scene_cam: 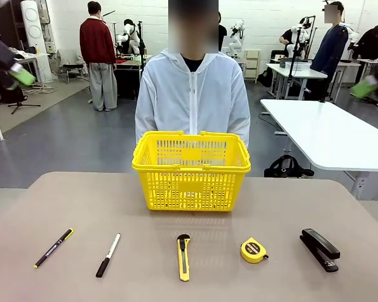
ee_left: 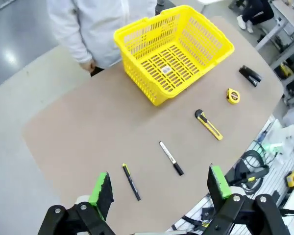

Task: Place the items the person wants into the basket.
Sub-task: Pick up the item the person points to and place it in the Market Basket.

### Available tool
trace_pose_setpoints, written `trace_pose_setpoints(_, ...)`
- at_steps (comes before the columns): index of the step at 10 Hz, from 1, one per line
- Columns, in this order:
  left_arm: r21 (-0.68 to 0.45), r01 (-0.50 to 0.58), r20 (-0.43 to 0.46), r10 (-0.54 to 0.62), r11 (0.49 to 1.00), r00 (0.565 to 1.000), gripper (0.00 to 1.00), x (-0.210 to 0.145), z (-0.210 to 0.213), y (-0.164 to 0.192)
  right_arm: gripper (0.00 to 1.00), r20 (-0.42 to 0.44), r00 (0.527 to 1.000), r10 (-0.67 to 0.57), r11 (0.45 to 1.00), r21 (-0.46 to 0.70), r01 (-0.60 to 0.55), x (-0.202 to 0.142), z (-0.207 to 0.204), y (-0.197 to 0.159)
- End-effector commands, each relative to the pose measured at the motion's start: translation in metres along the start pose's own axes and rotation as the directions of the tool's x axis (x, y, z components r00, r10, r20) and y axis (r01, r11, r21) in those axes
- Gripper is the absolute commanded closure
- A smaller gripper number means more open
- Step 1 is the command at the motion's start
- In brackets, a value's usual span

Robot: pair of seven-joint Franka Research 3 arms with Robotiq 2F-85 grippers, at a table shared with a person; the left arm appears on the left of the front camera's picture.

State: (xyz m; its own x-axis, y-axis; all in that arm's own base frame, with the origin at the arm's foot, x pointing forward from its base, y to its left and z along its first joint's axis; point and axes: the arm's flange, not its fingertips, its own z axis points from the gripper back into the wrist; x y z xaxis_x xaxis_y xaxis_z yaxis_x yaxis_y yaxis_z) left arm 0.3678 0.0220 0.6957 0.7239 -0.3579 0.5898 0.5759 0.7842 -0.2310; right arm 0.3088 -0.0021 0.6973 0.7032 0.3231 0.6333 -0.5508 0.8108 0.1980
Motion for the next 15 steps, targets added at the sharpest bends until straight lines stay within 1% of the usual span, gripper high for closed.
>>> trace_pose_setpoints(1,0.035,-0.093,0.071,0.09,0.995,0.993,0.0,-0.018,0.028,0.01,0.0,0.023,0.997,-0.07,0.996,0.05,0.068,-0.03,0.016,-0.017)
trace_pose_setpoints(2,0.037,-0.136,0.108,0.131,0.99,0.985,0.0,-0.033,0.04,0.021,0.0,0.051,0.995,-0.088,0.994,0.068,0.085,-0.046,0.026,-0.025)
trace_pose_setpoints(4,0.033,-0.2,0.149,0.193,0.979,0.97,0.0,-0.057,0.057,0.038,0.0,0.098,0.989,-0.114,0.991,0.085,0.106,-0.074,0.042,-0.036)
trace_pose_setpoints(6,0.059,-0.238,0.172,0.225,0.969,0.959,0.0,-0.067,0.068,0.046,0.0,0.118,0.982,-0.147,0.986,0.092,0.136,-0.09,0.049,-0.044)
trace_pose_setpoints(7,0.087,-0.21,0.162,0.194,0.974,0.967,0.0,-0.069,0.066,0.045,0.0,0.09,0.985,-0.148,0.987,0.078,0.142,-0.09,0.044,-0.045)
trace_pose_setpoints(8,0.06,-0.217,0.142,0.207,0.974,0.968,0.0,-0.066,0.072,0.05,0.0,0.102,0.983,-0.151,0.988,0.061,0.145,-0.083,0.055,-0.044)
trace_pose_setpoints(15,0.06,-0.217,0.142,0.207,0.974,0.968,0.0,-0.066,0.072,0.05,0.0,0.102,0.983,-0.151,0.988,0.061,0.145,-0.083,0.055,-0.044)
